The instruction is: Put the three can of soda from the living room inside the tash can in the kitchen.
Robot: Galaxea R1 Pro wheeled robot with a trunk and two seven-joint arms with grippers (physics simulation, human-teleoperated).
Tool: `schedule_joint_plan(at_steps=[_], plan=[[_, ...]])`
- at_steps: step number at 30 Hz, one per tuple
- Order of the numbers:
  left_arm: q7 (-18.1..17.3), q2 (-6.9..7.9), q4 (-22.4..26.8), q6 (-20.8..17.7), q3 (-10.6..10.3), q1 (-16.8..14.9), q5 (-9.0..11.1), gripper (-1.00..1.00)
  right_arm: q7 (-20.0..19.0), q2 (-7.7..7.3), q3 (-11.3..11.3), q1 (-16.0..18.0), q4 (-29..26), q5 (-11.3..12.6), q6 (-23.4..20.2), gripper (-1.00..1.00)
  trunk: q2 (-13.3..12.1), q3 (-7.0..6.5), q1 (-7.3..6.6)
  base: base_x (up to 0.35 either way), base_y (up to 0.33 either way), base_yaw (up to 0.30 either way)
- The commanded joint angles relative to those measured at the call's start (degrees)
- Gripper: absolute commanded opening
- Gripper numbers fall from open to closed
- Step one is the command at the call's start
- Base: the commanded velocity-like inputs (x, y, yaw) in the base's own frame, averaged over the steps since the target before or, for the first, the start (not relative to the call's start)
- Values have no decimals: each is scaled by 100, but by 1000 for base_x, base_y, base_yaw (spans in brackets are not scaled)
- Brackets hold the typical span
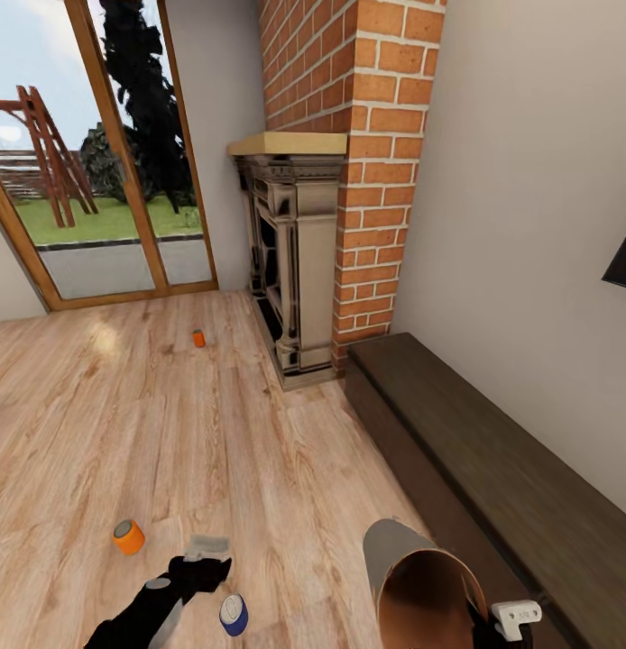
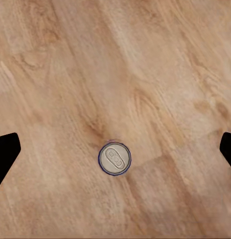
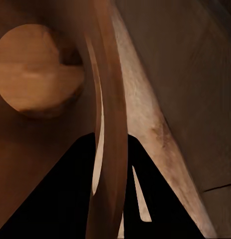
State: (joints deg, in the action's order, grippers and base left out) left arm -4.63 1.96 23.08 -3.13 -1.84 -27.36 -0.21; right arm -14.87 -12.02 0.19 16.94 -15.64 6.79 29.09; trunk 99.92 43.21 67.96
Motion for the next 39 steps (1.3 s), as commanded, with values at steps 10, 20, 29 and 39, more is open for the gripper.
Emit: schedule_joint_plan(at_steps=[10, 20, 29, 39], plan=[[25, -254, 116, -731, 1, -910, -6, 100, -13, 17, -46, 109, -2041, 10, -2146, -100, 81, 37, 43, 0, 0, 0], [7, -338, 98, -957, 0, -1118, -5, 100, 290, 19, -53, 304, -5247, 7, -5589, -100, 482, 273, 263, 0, 0, 0], [44, -349, 82, -1159, 7, -1150, 9, 100, 448, -10, -47, 1387, -5879, 18, -7333, -100, 843, 513, 461, 0, 0, 0], [121, -345, 78, -1283, 8, -1203, 18, 100, 460, -37, -44, 2565, -5750, -257, -8606, -100, 1244, 783, 680, 0, 0, 0]])
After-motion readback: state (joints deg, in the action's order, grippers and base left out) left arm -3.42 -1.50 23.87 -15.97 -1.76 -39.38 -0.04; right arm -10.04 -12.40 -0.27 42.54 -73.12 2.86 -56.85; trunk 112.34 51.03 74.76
